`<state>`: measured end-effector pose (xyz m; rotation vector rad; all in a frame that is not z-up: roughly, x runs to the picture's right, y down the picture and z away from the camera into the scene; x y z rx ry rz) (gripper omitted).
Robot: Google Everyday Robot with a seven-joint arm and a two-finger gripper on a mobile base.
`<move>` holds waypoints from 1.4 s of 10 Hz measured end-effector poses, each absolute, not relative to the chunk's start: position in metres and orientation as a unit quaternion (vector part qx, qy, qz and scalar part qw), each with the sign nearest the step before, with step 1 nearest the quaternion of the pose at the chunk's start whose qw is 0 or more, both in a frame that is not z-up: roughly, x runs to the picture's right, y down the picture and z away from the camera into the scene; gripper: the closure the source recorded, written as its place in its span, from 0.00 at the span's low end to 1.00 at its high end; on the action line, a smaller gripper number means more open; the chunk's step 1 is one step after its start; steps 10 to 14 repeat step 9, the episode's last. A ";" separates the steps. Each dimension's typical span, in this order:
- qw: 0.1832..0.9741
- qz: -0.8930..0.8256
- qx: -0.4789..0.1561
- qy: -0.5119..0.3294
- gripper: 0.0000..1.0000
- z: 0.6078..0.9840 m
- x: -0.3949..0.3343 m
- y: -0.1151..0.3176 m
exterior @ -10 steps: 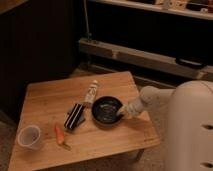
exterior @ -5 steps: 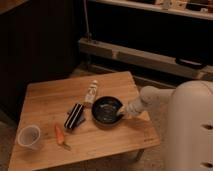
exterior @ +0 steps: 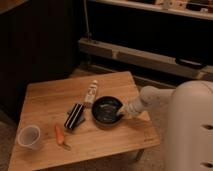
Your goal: Pick up the ceramic bowl
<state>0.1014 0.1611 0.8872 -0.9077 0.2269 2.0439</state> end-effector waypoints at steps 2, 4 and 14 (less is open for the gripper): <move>0.432 0.820 -0.364 0.091 1.00 0.887 0.101 0.161; 0.432 0.820 -0.364 0.091 0.93 0.887 0.101 0.161; 0.432 0.820 -0.364 0.091 0.44 0.887 0.102 0.161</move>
